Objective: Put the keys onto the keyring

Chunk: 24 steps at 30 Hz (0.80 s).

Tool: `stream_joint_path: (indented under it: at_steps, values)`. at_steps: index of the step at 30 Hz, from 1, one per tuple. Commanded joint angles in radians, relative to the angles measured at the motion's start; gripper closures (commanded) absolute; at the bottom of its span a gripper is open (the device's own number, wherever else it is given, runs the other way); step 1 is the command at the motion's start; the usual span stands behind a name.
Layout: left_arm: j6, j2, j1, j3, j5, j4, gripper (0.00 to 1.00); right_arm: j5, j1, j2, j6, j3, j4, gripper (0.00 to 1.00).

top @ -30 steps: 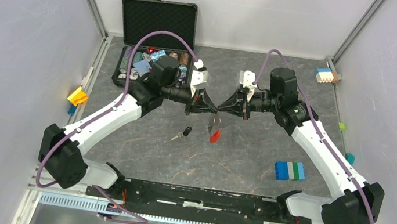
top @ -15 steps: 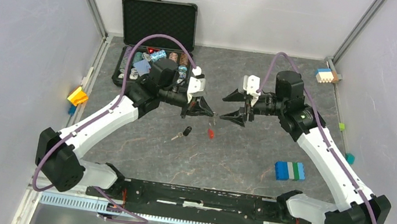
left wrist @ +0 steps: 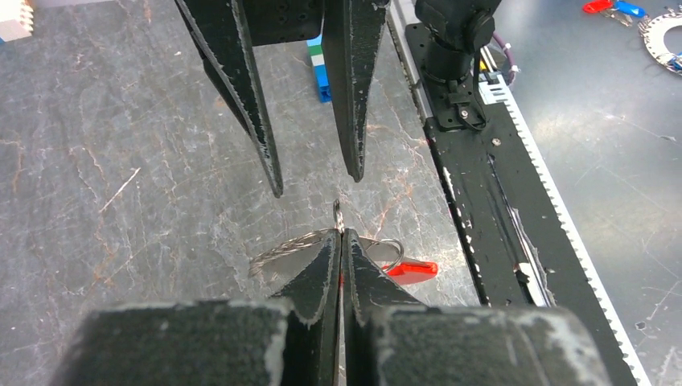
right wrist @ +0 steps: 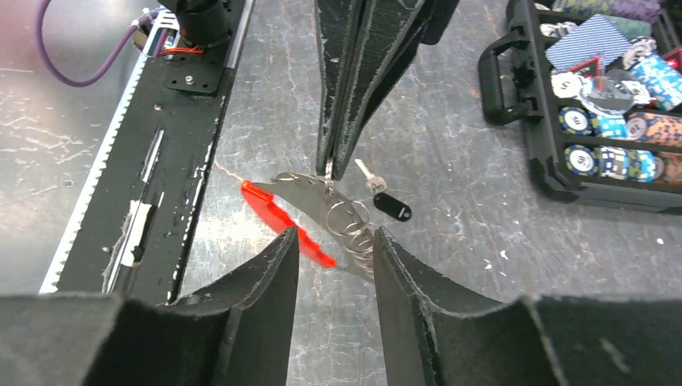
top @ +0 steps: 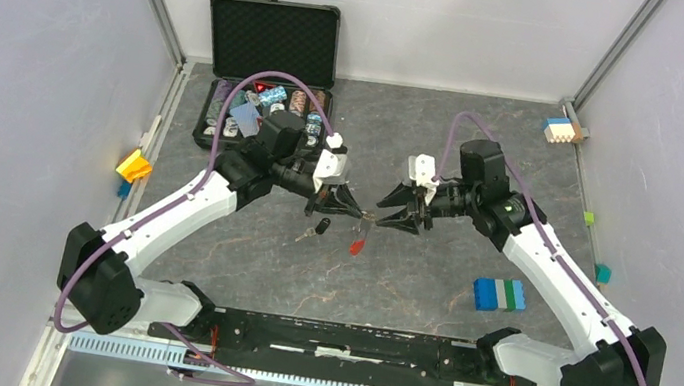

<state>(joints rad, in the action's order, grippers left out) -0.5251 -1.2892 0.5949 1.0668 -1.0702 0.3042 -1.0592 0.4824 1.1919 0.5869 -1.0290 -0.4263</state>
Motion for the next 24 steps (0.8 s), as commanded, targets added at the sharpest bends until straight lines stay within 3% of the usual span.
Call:
stream_joint_path:
  at_steps: [1, 11, 24]
  values:
    - [-0.038, 0.027, -0.003, -0.017, -0.058, -0.054, 0.98, -0.041, 0.018, -0.007, -0.013, 0.022, 0.053, 0.57]
    - [-0.017, 0.016, -0.001, -0.012, 0.023, -0.043, 0.98, 0.045, 0.06, 0.048, -0.053, -0.033, 0.072, 0.67]
    - [-0.084, 0.014, 0.008, 0.005, 0.088, 0.033, 0.98, 0.09, 0.087, 0.093, -0.037, -0.103, 0.032, 0.71]
